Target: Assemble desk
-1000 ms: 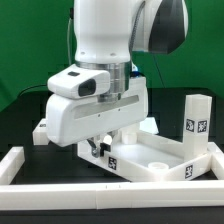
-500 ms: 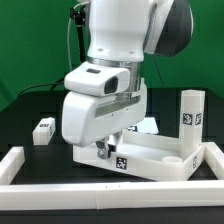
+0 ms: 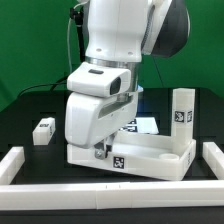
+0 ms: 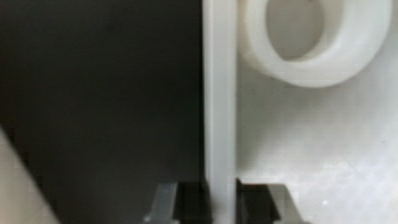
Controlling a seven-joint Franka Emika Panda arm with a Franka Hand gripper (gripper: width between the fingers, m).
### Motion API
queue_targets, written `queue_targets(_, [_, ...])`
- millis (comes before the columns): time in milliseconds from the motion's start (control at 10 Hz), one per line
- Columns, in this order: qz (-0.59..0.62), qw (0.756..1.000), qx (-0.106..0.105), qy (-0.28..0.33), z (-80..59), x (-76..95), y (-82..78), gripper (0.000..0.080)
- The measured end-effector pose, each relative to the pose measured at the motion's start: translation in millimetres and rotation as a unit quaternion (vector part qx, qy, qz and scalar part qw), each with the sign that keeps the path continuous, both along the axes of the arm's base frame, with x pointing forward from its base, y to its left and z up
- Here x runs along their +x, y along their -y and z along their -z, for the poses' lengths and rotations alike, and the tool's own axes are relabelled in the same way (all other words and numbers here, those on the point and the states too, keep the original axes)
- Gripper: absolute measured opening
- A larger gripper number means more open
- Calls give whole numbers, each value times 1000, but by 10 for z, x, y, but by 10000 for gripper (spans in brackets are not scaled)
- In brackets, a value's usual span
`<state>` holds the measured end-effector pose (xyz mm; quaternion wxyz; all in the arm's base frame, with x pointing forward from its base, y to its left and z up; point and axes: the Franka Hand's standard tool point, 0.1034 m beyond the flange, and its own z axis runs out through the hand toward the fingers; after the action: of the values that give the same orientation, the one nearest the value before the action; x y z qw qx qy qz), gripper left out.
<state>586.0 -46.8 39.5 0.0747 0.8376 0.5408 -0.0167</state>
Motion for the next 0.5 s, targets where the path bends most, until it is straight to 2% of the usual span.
queue_targets(300, [-45,998,3,34,-73,307,-191,60])
queue_targets(400, [-55,998,0,39,-114,367,-222,60])
queue_targets(500, [-53,998,0,38,-105,356,-206,60])
